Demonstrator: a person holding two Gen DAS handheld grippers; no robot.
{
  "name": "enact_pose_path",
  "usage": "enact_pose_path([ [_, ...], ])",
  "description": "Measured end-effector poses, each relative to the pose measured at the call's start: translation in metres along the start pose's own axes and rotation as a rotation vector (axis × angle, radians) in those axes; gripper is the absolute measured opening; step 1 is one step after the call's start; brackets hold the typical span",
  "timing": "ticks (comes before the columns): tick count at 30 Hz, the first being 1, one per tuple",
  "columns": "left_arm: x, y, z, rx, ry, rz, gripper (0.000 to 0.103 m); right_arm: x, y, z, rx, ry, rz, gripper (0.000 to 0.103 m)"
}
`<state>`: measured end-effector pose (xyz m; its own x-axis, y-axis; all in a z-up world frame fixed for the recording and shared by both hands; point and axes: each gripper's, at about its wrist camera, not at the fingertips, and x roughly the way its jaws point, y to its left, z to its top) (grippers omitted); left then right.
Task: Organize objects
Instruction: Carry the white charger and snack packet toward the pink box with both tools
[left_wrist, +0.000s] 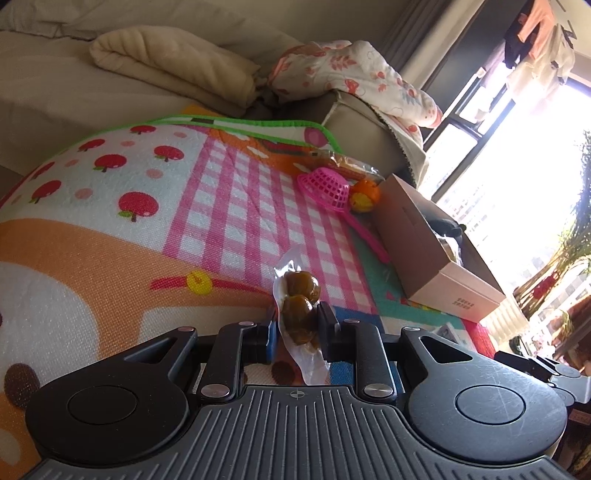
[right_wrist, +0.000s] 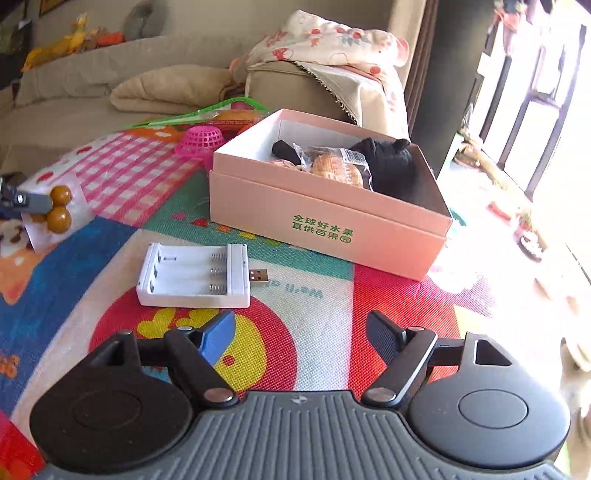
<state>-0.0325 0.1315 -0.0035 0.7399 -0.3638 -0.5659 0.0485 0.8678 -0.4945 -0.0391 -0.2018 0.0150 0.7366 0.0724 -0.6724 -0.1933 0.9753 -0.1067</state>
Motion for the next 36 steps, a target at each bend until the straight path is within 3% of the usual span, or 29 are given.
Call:
enact_pose_path([
  [6, -0.001, -0.007, -0.001, 0.027, 0.0, 0.014, 0.025, 0.004, 0.02, 0.004, 0.019, -0.044, 0.115, 0.103],
  [10, -0.001, -0.008, -0.002, 0.028, 0.0, 0.017, 0.025, 0.024, 0.046, 0.017, -0.058, -0.033, 0.151, 0.103],
  [14, -0.002, -0.008, -0.002, 0.026, 0.004, 0.014, 0.025, 0.046, 0.053, 0.03, -0.034, 0.018, 0.174, 0.102],
  [15, -0.002, -0.008, -0.002, 0.026, 0.004, 0.011, 0.025, 0.045, 0.054, 0.03, -0.03, 0.015, 0.176, 0.092],
  [17, -0.003, -0.008, -0.003, 0.028, 0.0, 0.007, 0.024, 0.042, 0.056, 0.029, -0.043, 0.013, 0.177, 0.092],
  [22, 0.001, -0.012, -0.003, 0.034, 0.003, 0.001, 0.024, 0.033, 0.06, 0.02, -0.08, -0.022, 0.153, 0.092],
  [32, 0.019, -0.034, 0.01, 0.089, 0.015, 0.051, 0.023, 0.013, 0.042, 0.014, 0.009, -0.167, 0.149, 0.092],
  [36, 0.024, -0.042, 0.013, 0.109, 0.017, 0.076, 0.023, 0.012, 0.031, 0.014, 0.072, -0.177, 0.166, 0.092],
])
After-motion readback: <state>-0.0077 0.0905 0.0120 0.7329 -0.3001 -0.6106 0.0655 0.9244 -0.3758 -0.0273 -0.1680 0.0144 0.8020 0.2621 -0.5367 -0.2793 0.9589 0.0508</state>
